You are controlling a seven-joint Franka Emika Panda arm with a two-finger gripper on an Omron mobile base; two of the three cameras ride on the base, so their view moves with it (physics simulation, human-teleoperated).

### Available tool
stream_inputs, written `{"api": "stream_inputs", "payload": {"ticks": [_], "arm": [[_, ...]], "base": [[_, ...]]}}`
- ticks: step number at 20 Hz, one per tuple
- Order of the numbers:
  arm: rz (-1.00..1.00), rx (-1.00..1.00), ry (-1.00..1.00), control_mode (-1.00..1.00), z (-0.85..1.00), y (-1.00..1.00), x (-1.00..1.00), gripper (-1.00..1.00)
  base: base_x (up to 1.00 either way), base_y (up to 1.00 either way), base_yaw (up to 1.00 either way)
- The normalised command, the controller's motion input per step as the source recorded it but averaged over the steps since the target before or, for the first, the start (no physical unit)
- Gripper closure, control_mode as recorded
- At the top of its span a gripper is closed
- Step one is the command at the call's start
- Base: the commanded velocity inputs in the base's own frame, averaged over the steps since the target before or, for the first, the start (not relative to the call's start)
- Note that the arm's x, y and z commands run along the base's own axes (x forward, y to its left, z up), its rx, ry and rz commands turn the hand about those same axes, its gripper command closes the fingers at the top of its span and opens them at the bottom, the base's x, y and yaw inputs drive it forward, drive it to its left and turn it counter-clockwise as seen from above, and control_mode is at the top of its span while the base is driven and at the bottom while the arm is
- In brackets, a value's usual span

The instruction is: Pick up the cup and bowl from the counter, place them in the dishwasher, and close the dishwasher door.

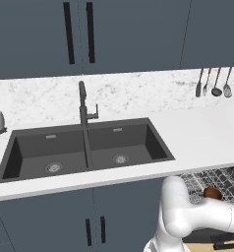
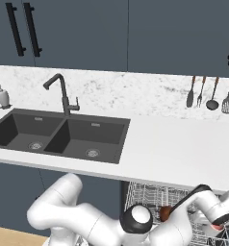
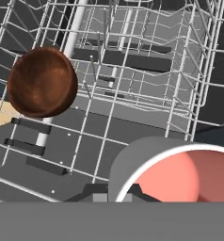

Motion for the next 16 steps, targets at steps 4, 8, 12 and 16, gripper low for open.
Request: {"api": "stream_inputs", "payload": {"ticks": [4,8,12,16], "arm": [[0.00,0.00,0.00,-1.00,-0.02,-0.03,0.00,1.00],[0.00,0.00,0.00,-1.00,-0.09,0.00,0.00,-1.00],[0.00,0.00,0.00,-1.00,0.00,0.00,0.00,-1.00],[0.00,0.00,0.00,-1.00,0.00,0.00,0.00,-1.00]], "base": [[0.00,0.00,0.00],[0.00,0.00,0.00],[0.00,0.00,0.00],[0.00,0.00,0.00]]}}
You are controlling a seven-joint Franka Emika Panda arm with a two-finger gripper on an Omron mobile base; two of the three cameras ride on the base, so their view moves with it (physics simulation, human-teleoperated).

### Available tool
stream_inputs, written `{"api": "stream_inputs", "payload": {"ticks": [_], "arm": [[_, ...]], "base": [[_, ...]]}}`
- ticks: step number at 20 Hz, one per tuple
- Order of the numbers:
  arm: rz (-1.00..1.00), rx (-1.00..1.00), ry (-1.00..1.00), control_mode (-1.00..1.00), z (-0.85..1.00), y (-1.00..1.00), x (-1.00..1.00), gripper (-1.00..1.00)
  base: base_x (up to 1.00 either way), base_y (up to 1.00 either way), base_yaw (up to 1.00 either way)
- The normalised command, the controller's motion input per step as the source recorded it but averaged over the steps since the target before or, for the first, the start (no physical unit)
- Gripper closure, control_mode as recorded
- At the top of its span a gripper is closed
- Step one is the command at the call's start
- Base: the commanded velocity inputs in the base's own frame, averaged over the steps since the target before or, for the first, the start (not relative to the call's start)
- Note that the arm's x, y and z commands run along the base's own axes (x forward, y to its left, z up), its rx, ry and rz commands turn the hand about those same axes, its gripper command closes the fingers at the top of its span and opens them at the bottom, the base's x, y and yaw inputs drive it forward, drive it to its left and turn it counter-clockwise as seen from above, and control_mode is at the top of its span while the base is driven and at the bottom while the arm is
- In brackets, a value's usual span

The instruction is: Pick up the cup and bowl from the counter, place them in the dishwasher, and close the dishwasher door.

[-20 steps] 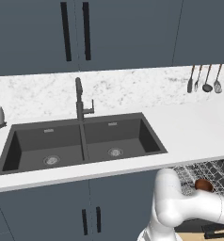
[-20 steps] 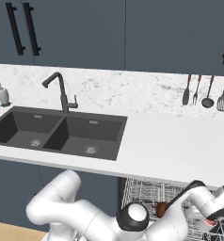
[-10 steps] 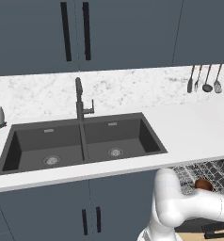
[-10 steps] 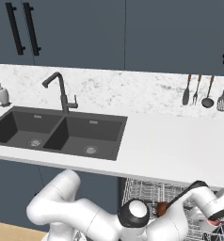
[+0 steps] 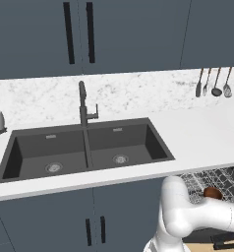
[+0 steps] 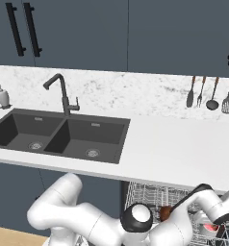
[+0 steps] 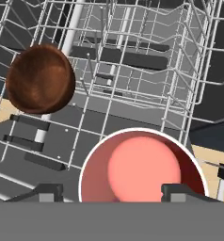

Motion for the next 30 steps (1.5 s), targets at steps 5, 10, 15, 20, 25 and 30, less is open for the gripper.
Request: {"api": "stream_inputs", "payload": {"ticks": [5,10,15,20,25,30], "arm": [[0.00,0.00,0.00,-1.00,0.16,0.00,-0.11,-1.00],[0.00,0.00,-0.08,-1.00,0.71,0.00,-0.44,-1.00],[0.00,0.00,-0.11,-1.00,0.51,0.03,-0.57,-1.00],[0.00,0.00,-0.14,-1.00,0.19,0.34,-0.63,-1.00],[-0.11,-0.08,-0.08,-1.00,0.05,0.53,-0.36,-1.00],[0.03,-0.05,-0.03,-1.00,0.07,0.82,-0.48,-1.00]], "base": [[0.00,0.00,0.00],[0.00,0.00,0.00],[0.00,0.00,0.00],[0.00,0.00,0.00],[0.00,0.00,0.00],[0.00,0.00,0.00]]}}
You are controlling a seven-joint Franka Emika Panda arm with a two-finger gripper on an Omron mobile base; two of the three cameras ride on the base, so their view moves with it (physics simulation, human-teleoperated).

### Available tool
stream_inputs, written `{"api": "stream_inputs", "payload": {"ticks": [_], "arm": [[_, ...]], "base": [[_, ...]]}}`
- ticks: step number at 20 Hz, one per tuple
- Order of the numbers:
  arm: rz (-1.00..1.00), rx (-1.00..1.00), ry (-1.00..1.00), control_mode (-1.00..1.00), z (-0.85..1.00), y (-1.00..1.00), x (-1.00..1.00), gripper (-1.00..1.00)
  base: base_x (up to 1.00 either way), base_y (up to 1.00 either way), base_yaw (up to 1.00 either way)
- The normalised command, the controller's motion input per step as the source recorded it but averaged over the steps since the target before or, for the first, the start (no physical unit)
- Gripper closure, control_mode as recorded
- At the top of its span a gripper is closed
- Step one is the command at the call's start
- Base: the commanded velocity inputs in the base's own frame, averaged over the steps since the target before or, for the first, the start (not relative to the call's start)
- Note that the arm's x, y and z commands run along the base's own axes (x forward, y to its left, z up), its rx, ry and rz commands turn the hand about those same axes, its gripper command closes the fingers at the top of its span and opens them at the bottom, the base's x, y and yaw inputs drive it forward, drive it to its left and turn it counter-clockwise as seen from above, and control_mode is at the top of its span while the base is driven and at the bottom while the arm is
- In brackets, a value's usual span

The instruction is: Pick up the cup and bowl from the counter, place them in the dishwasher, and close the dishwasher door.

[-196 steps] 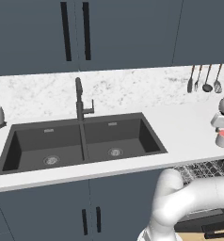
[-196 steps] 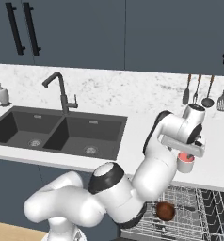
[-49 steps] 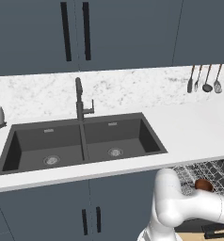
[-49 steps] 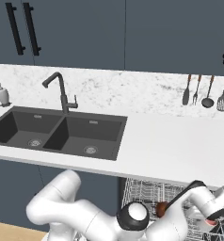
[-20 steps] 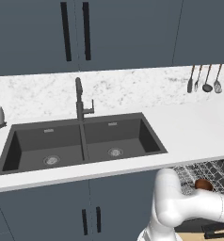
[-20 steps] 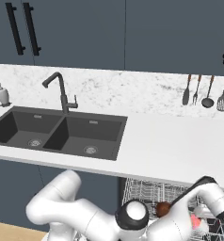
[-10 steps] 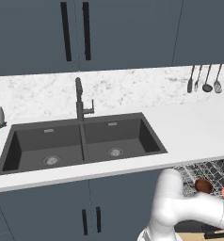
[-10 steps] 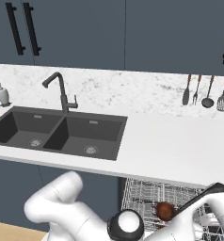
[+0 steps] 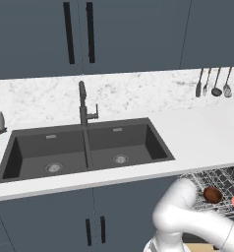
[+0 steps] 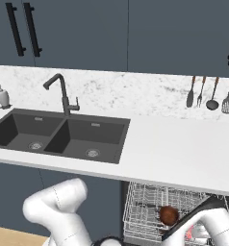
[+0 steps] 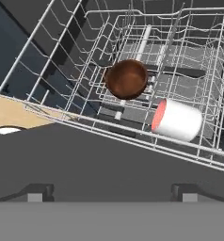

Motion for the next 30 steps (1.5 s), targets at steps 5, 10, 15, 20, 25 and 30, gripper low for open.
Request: {"api": "stream_inputs", "payload": {"ticks": [5,10,15,20,25,30], "arm": [[0.14,0.00,-0.04,-1.00,0.19,0.39,-0.47,-1.00],[0.15,0.01,-0.01,-1.00,0.21,0.05,-0.24,-1.00],[0.12,0.01,-0.10,-1.00,0.25,0.37,-0.44,-1.00],[0.12,0.01,-0.27,-1.00,0.23,0.38,-0.40,-1.00],[0.06,0.04,-0.20,-1.00,0.27,0.07,-0.05,-1.00],[0.00,0.02,-0.14,-1.00,0.24,0.16,0.00,-1.00]], "base": [[0.00,0.00,0.00],[0.00,0.00,0.00],[0.00,0.00,0.00],[0.00,0.00,0.00],[0.00,0.00,0.00],[0.00,0.00,0.00]]}}
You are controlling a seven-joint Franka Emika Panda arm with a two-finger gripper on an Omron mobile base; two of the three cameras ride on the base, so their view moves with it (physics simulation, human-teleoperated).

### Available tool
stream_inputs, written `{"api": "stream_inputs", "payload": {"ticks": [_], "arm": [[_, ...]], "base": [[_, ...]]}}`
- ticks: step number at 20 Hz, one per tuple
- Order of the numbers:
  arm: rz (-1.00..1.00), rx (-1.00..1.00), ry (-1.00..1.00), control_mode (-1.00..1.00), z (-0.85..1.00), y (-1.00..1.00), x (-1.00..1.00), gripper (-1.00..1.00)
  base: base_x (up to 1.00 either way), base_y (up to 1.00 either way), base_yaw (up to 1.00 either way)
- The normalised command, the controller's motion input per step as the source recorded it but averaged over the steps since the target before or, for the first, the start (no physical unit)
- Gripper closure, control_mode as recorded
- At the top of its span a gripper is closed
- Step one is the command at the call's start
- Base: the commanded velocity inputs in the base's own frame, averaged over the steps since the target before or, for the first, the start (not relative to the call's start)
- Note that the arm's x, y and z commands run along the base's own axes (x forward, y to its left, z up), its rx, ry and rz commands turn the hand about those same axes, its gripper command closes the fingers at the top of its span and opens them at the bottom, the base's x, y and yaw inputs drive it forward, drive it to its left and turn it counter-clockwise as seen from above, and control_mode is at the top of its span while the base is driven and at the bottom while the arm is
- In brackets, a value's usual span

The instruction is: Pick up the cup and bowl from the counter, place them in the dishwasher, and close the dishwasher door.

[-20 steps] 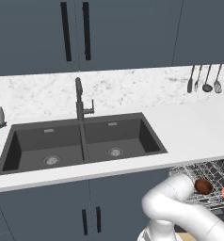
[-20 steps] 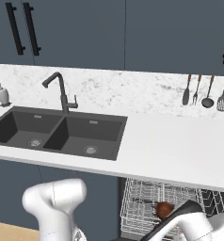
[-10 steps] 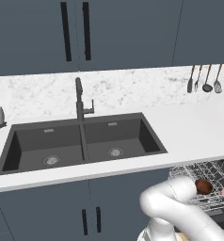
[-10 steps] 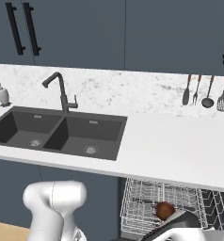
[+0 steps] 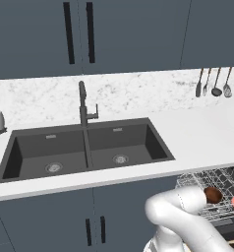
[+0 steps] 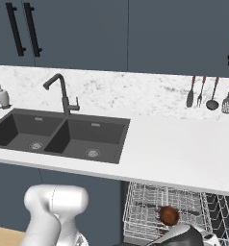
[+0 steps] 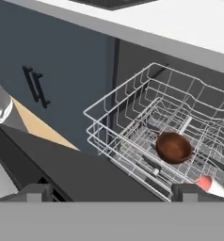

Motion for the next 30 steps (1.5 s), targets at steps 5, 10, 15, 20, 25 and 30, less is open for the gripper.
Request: {"api": "stream_inputs", "payload": {"ticks": [5,10,15,20,25,30], "arm": [[-0.01,0.02,-0.03,-1.00,0.14,0.11,0.05,-1.00],[-0.02,0.07,-0.06,-1.00,0.08,0.00,0.00,-1.00],[-0.03,0.10,-0.10,-1.00,0.00,0.00,-0.17,-1.00],[0.00,0.13,-0.21,-1.00,-0.36,0.00,-0.46,-1.00],[0.00,0.13,-0.20,-1.00,-0.38,0.00,-0.48,-1.00],[0.00,0.02,-0.10,-1.00,-0.44,0.31,-0.14,-1.00]], "base": [[0.00,0.00,0.00],[0.00,0.00,0.00],[0.00,0.00,0.00],[0.00,0.00,0.00],[0.00,0.00,0.00],[0.00,0.00,0.00]]}}
